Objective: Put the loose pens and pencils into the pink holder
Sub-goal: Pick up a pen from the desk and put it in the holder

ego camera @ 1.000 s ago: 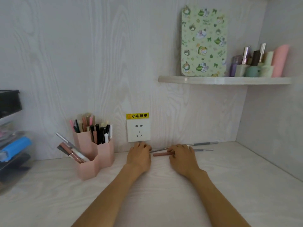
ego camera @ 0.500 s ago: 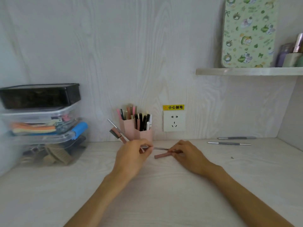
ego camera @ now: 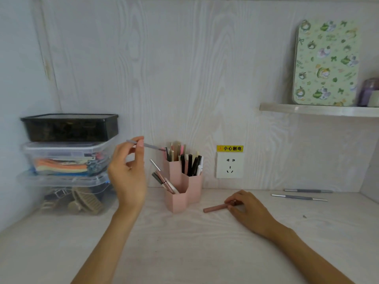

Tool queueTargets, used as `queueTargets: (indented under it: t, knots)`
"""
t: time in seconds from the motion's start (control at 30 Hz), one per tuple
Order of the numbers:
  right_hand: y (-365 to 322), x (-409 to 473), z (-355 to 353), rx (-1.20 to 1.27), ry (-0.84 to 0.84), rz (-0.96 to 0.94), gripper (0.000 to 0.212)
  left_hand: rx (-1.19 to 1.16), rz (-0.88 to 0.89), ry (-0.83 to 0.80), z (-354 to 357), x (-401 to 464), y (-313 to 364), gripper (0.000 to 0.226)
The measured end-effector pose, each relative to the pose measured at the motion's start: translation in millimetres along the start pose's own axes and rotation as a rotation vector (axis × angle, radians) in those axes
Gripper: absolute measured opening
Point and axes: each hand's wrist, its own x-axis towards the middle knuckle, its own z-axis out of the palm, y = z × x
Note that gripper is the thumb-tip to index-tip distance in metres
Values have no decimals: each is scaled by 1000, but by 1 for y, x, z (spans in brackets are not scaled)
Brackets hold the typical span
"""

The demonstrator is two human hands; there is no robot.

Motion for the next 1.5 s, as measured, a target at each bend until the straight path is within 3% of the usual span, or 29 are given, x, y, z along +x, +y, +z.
queueTargets:
  t: [0.23,0.53,0.6,0.73,0.9,0.97,1.03,1.1,1.2,1.3,1.43,1.5]
  knots:
    - [1,0,0,2,-16,7,14,382,139,-116,21,16,-5,42]
    - [2,1,2,-1,-12,15,15,809,286,-467,41,11,-29,14]
    - [2,2,2,-6,-15,11,16,893,304,-550,41,3,-33,25]
    - [4,0,-1,9,-21,15,21,879,323,-507,32,-9,-33,26]
    - [12,0,-10,-23,-5,69,18,667,89,-322,2,-42,-36,55]
    - [10,1,-11,17,-5,96,11,561,-164,-306,-6,-54,-41,55]
    - [7,0,-13,85,16,137,5,420,-539,-368,-6,-60,-45,56]
    - [-1,-1,-20,289,75,184,4,353,-717,-489,-6,-64,-48,48]
    - [-22,-3,-37,656,247,208,4,365,-639,-597,-7,-70,-53,23]
    - [-52,4,-46,912,367,166,8,352,-627,-590,-8,-69,-53,20]
    - [-104,18,-34,633,400,-18,9,349,-576,-595,-8,-69,-48,21]
    - [-129,26,-22,368,410,-127,26,342,-571,-587,-10,-69,-46,22]
